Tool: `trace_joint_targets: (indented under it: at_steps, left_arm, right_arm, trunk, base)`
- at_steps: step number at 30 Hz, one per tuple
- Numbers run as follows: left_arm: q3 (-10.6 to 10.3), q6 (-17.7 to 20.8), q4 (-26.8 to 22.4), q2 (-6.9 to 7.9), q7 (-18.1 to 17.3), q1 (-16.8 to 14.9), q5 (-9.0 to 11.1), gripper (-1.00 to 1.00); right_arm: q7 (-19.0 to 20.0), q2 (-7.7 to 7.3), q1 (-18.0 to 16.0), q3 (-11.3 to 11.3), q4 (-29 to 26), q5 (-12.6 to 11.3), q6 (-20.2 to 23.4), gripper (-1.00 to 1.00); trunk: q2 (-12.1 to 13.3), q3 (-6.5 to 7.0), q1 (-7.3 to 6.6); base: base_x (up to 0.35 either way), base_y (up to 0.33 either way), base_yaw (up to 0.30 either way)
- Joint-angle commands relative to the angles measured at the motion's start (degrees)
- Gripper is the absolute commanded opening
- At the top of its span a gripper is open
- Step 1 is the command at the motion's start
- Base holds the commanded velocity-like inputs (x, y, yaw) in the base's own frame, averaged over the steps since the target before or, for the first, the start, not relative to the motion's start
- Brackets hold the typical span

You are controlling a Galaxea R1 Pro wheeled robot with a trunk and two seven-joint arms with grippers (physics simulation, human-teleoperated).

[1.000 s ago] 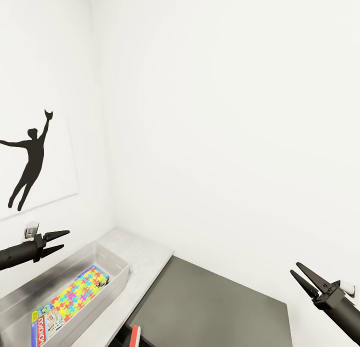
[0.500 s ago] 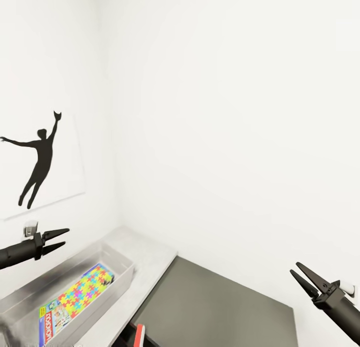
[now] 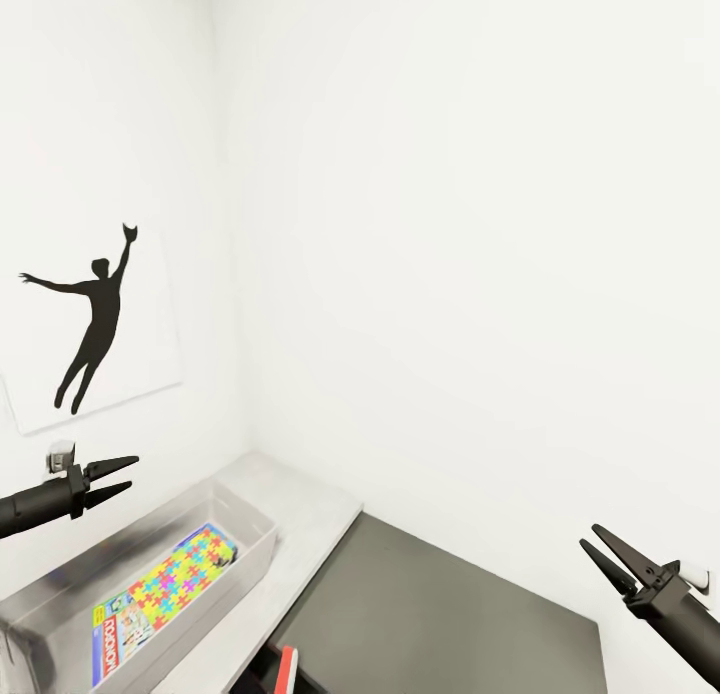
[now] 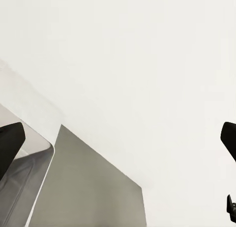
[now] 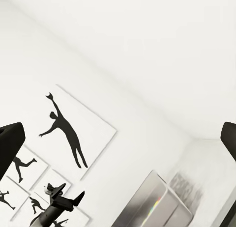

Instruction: Put all the toys in the child's room - the three board games (two on the bed and one on the table), the two jigsaw puzzles on the table, and the tennis ball on the table - inside the toy box on the table in the child's room.

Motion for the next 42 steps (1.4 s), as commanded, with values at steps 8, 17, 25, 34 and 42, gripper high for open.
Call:
trace_joint_targets:
  at_steps: [8,17,25,34,42]
  left_arm:
    - [0.0,0.4,0.0,-0.04,-0.3,0.0,0.1,1.0]
    - [0.0,0.3,0.0,-0.05,-0.3,0.0,0.1,1.0]
    - [0.0,0.2,0.0,-0.07,-0.4,0.0,0.1,1.0]
    - [0.0,0.0,0.0,-0.08,-0.4,0.0,0.2,1.0]
    - [0.0,-0.2,0.0,-0.09,-0.4,0.0,0.2,1.0]
  right_arm:
    - [0.0,-0.01,0.0,0.1,0.0,-0.1,0.3,1.0]
    - [0.0,-0.09,0.0,0.1,0.0,-0.1,0.3,1.0]
    - [0.0,-0.1,0.1,0.1,0.0,-0.1,0.3,1.0]
    - [-0.1,-0.06,0.0,0.1,0.0,0.1,0.3,1.0]
    - [-0.1,-0.1,0.0,0.1,0.0,0.2,0.3,1.0]
  trunk:
    - [0.0,0.02,0.02]
    - [0.0,0.48,0.02]
    - [0.0,1.01,0.02]
    - [0.0,1.61,0.02]
    - [0.0,2.06,0.02]
  base:
    - [-0.102,0.0,0.005]
    - [-0.277,0.0,0.134]
    - [-0.321,0.006,0.208]
    - [-0.32,0.077,0.222]
    - [-0.291,0.123,0.243]
